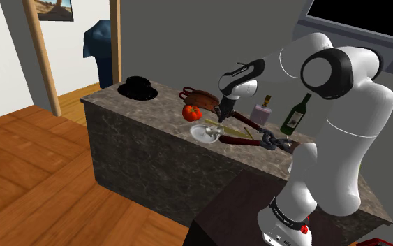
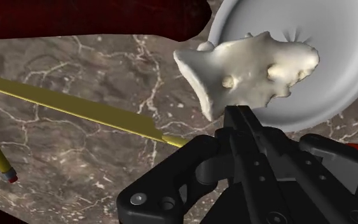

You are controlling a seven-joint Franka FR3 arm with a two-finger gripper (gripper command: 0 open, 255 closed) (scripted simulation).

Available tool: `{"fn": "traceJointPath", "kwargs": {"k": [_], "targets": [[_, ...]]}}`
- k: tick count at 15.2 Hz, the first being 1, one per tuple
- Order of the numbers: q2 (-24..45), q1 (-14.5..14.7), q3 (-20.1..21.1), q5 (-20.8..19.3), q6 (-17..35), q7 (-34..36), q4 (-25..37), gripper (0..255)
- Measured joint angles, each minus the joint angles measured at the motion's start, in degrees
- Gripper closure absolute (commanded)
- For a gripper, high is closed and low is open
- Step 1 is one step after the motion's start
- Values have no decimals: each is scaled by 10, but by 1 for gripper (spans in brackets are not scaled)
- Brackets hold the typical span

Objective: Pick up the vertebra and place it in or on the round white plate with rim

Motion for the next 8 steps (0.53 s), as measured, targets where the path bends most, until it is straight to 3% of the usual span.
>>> {"fn": "traceJointPath", "kwargs": {"k": [1, 3, 5, 7, 8], "targets": [[0, 0, 0, 0, 0, 0, 0, 0], [-34, 45, -28, -23, 62, 93, -51, 0], [-63, 109, -61, -63, 159, 275, -110, 0], [-45, 165, -79, -67, 257, 460, -153, 0], [-37, 185, -86, -62, 285, 519, -165, 0]]}}
